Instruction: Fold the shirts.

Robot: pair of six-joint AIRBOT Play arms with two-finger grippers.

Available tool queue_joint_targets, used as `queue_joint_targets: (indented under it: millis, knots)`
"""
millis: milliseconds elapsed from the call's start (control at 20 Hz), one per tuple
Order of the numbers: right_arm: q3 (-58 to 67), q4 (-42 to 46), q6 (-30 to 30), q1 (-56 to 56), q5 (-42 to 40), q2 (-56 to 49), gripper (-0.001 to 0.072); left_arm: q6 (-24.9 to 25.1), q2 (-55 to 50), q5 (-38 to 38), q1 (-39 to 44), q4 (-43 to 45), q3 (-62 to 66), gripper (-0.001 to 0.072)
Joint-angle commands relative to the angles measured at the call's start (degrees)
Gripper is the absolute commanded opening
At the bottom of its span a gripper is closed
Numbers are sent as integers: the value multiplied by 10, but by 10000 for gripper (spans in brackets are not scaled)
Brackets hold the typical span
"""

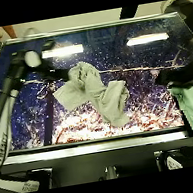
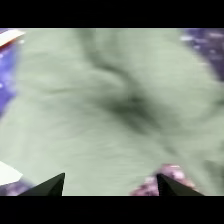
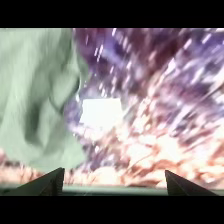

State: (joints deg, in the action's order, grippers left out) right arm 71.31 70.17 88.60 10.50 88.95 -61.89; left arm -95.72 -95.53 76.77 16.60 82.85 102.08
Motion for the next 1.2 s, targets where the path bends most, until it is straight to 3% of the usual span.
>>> queue_joint_targets:
  millis: [0,100,300,500,750,800,850,900,950,1100,1150]
  knots:
    - [-153,-101,-40,0,-46,-13,668,-14,-21,7,-161,-100,-50,720]
    - [-198,-118,-51,0,-67,-13,668,-13,-49,-17,-199,-157,-73,720]
    - [-214,-122,-60,0,-73,-13,668,-11,-100,-16,-221,-156,-73,720]
    - [-221,-130,-68,0,-96,-13,679,18,-138,-15,-194,-176,-74,720]
    - [-275,-161,-94,-20,-122,-32,693,17,-160,-43,-160,-184,-74,719]
    - [-283,-159,-97,-46,-136,-39,703,12,-160,-54,-157,-194,-74,626]
    - [-288,-160,-98,-75,-156,-47,706,12,-160,-65,-153,-205,-74,487]
    - [-292,-159,-97,-108,-180,-58,708,2,-160,-74,-150,-205,-74,484]
    - [-292,-160,-91,-133,-199,-71,710,-5,-162,-79,-147,-205,-74,434]
    - [-292,-190,-89,-183,-233,-114,711,10,-164,-78,-144,-206,-73,37]
    - [-292,-201,-98,-200,-243,-128,711,24,-160,-78,-144,-208,-73,28]
